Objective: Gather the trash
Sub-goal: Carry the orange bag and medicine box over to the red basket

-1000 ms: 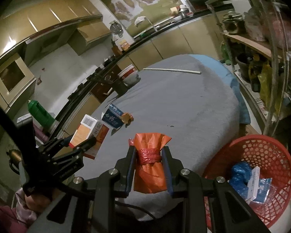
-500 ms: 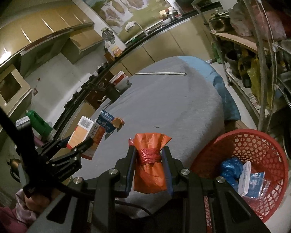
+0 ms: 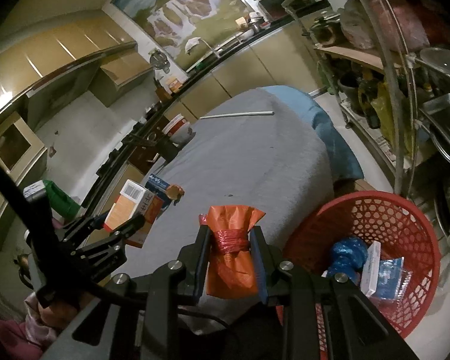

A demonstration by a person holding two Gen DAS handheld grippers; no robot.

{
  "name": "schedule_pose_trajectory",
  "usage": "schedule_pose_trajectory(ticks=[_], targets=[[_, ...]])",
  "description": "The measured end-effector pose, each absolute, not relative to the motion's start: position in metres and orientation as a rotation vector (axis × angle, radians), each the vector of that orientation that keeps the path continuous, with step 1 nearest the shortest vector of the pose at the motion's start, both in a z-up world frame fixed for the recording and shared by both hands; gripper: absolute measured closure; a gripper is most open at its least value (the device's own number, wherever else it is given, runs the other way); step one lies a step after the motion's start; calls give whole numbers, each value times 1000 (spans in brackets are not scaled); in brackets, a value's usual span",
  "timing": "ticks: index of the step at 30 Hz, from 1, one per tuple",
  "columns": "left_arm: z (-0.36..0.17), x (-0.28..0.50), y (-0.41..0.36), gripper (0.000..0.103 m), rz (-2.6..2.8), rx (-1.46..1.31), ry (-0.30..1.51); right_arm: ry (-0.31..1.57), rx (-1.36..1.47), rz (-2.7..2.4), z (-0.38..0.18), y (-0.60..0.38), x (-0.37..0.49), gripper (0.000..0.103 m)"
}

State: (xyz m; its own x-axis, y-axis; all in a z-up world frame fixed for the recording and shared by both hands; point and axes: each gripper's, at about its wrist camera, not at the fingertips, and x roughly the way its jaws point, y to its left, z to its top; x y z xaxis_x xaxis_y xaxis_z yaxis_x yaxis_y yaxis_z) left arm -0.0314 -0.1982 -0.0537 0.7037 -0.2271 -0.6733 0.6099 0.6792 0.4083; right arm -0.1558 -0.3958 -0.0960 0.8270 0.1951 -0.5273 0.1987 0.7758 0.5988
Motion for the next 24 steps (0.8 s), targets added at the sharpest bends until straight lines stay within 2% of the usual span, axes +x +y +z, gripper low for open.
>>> schedule_pose_trajectory(ticks=[24], targets=[[-65,-48,-229,53,-563,734,631,600,759,-49,-109,-419,-178,74]])
